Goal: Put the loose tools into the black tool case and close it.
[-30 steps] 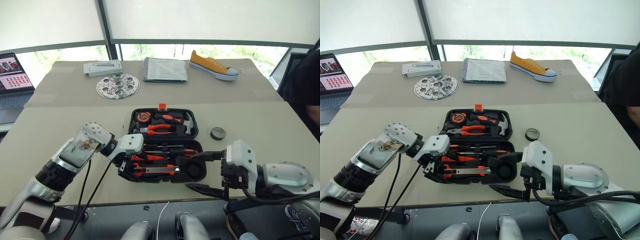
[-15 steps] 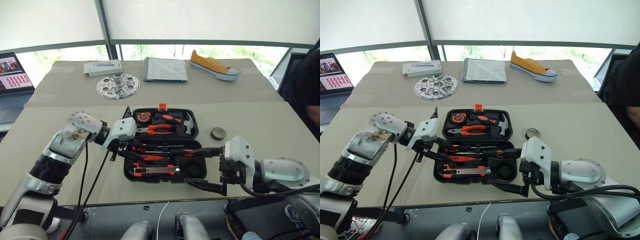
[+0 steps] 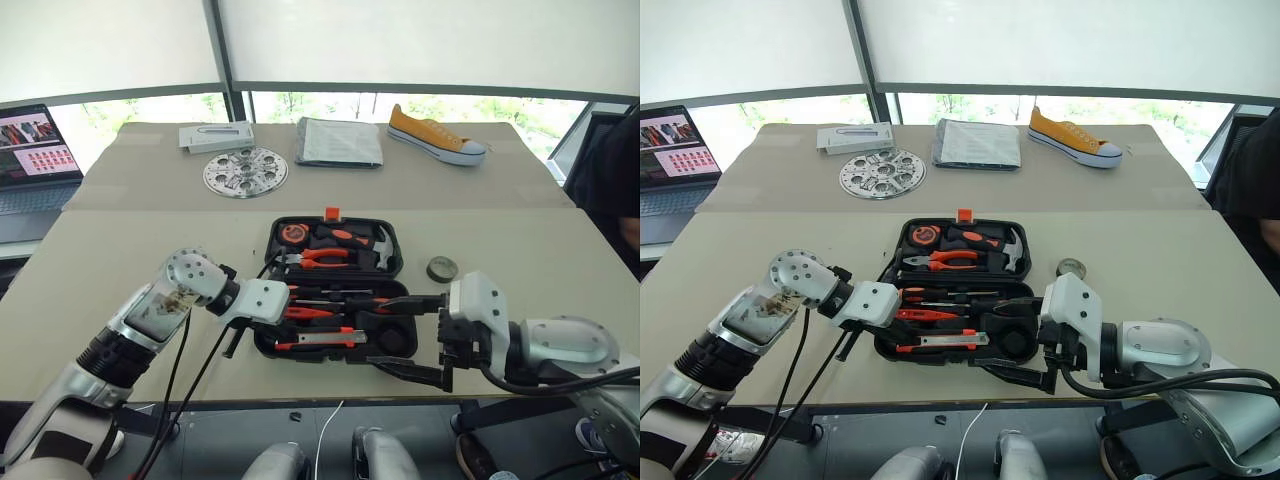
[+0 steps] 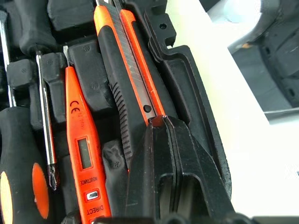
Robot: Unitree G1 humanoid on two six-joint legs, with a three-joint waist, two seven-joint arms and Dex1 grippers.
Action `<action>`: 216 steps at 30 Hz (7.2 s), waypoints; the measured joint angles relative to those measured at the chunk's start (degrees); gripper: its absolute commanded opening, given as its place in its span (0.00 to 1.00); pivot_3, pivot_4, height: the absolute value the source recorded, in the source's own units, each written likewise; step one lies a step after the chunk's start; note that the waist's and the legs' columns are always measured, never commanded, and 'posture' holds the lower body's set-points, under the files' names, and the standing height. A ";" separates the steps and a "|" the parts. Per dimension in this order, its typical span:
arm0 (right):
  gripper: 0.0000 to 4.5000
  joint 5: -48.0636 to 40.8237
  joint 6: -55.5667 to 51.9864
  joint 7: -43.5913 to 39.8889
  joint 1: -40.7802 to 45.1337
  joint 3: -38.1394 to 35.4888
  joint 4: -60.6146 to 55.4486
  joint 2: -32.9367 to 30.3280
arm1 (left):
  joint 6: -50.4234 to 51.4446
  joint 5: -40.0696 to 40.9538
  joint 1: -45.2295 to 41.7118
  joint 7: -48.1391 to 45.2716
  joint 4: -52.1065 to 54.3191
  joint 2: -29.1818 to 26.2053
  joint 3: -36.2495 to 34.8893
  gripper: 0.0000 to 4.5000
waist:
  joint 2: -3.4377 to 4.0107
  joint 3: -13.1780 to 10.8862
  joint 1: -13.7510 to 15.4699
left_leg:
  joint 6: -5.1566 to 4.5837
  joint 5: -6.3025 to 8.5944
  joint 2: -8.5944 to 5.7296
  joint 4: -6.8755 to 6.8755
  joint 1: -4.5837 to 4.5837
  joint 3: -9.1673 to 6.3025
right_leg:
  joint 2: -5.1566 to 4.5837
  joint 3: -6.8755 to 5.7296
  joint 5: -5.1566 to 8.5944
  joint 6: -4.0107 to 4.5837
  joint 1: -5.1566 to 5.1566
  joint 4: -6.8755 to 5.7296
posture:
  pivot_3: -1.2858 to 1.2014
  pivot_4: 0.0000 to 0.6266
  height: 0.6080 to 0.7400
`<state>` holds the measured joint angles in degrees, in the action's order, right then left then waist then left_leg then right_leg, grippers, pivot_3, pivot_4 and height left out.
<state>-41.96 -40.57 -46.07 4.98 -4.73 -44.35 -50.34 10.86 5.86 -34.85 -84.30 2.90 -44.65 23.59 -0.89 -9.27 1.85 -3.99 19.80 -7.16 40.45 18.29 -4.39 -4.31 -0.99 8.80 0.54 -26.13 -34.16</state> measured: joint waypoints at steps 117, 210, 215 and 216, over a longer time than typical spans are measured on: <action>0.01 22.43 7.38 -21.14 12.63 18.02 15.91 -1.74 | 15.12 23.13 5.25 0.07 8.60 -3.30 -15.54 1.00 | 0.09 -0.09 -1.12 | -0.01 0.03 0.00 0.38 0.46 0.00 | 0.03 -0.25 -0.11 0.11 -0.42 -0.02 | 0.52 0.24 1.00; 0.84 23.74 -7.53 0.00 33.01 8.24 52.59 14.73 | 40.17 18.78 -5.02 33.06 -23.12 8.78 -26.57 0.93 | 0.08 -0.08 -1.54 | -0.04 0.01 -0.05 0.31 0.26 -0.02 | 0.03 -0.52 -0.15 0.19 -0.38 -0.09 | 0.52 0.24 1.00; 0.73 25.67 -7.52 2.21 35.84 9.63 59.07 18.05 | 38.68 16.86 -5.65 33.55 -26.76 11.27 -24.46 0.59 | 0.08 -0.08 -1.98 | -0.02 0.00 -0.02 0.39 0.24 -0.01 | 0.03 -0.45 -0.15 0.20 -0.36 -0.18 | 0.52 0.24 1.00; 0.68 25.85 -7.52 2.24 36.76 9.63 60.33 18.59 | 38.08 16.56 -6.20 33.73 -27.26 11.30 -24.43 0.51 | 0.08 -0.08 -2.15 | -0.02 0.00 -0.03 0.44 0.21 -0.01 | 0.02 -0.42 -0.15 0.21 -0.34 -0.26 | 0.52 0.24 1.00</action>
<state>-16.11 -48.10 -43.84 41.74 4.90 15.98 -31.75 48.94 22.42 -41.05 -50.57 -24.36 -33.35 -0.84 -0.81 -9.35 -0.30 -4.01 19.80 -7.19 40.88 18.50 -4.40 -4.29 -1.41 8.65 0.74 -26.46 -34.41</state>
